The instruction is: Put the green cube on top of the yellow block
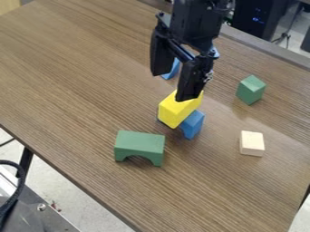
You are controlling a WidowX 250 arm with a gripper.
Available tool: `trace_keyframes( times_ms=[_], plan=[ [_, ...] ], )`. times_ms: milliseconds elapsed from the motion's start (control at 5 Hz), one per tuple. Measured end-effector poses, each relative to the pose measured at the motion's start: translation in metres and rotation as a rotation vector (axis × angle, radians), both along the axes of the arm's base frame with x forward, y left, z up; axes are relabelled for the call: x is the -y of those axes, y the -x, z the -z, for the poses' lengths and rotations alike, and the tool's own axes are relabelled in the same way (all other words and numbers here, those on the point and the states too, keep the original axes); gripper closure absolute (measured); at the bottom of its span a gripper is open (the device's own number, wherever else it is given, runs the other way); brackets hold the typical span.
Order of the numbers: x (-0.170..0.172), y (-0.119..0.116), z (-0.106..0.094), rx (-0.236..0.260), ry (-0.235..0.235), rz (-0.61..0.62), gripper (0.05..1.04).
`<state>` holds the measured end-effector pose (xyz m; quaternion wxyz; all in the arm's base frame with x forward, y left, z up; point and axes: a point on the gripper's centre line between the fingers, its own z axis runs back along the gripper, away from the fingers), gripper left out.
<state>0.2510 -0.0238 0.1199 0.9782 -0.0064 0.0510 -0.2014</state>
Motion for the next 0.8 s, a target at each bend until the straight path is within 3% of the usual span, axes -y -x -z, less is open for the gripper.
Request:
trace_keyframes(
  times_ms=[200, 400, 600, 800],
  plan=[
    [0.000, 0.002, 0.007, -0.029, -0.001, -0.002, 0.083],
    [0.009, -0.019, 0.008, -0.013, 0.020, 0.014, 0.083],
    [0.013, -0.035, 0.011, -0.030, 0.005, 0.033, 0.083],
    [0.023, -0.046, 0.005, -0.013, 0.017, 0.051, 0.083]
  ],
)
